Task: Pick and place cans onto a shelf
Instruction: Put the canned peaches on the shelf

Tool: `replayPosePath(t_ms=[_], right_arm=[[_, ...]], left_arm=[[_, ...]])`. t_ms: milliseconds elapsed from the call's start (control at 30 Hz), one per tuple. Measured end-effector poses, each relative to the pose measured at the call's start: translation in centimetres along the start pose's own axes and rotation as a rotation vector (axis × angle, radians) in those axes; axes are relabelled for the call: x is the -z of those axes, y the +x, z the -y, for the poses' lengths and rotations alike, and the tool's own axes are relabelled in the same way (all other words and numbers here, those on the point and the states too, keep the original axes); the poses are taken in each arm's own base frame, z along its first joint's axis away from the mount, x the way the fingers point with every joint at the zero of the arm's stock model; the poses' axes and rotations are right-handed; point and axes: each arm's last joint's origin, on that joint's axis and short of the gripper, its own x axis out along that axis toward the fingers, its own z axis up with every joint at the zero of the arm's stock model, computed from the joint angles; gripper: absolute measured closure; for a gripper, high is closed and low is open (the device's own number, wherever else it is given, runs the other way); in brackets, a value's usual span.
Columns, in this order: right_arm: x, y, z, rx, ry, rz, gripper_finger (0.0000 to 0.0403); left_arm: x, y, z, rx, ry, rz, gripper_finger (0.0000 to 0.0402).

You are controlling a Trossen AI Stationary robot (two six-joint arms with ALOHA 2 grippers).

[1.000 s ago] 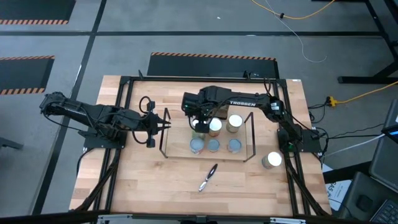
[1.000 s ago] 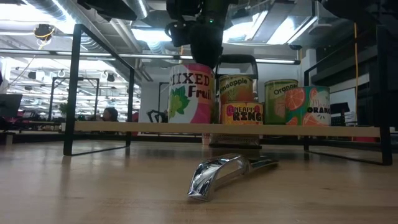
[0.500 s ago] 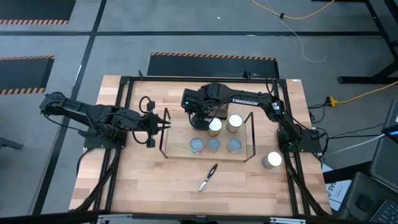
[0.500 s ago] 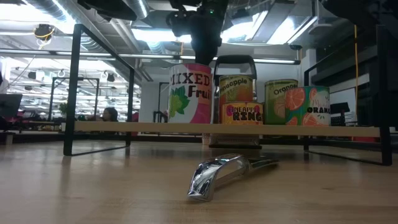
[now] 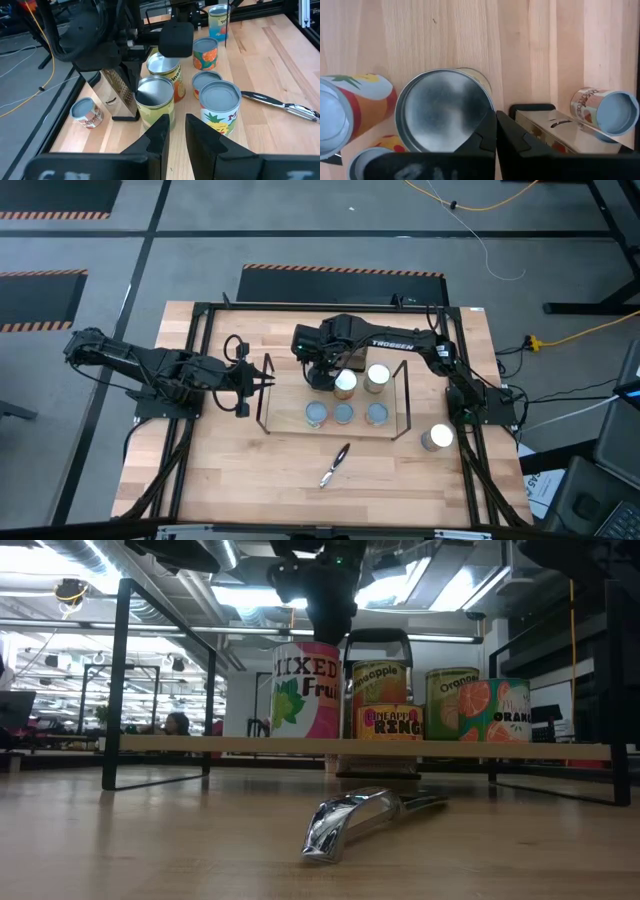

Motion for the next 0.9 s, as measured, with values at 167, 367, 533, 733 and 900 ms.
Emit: replayPosePath(t_ms=[167,367,533,733,900], right_arm=[[-0.14,0.48,-0.10,0.000,-0.002,-0.004,0.0401],[-0.14,0.52,-0.09,0.000,-0.003,-0.005,0.0401],[-0.13,0.52,-0.07,0.000,-0.014,-0.006,0.0396],[-0.13,0.52,-0.07,0.000,-0.019,-0.006,0.0395],[-0.13,0.52,-0.07,0.000,-0.020,-0.006,0.0394]], left_arm=[[0.00,0.00,0.00,0.000,0.000,0.000,0.0347],[0.00,0.00,0.00,0.000,0.000,0.000,0.0347],[0.00,0.00,0.00,0.000,0.000,0.000,0.0347],[0.00,0.00,0.00,0.000,0.000,0.000,0.0347],[0.00,0.00,0.00,0.000,0.000,0.000,0.0347]])
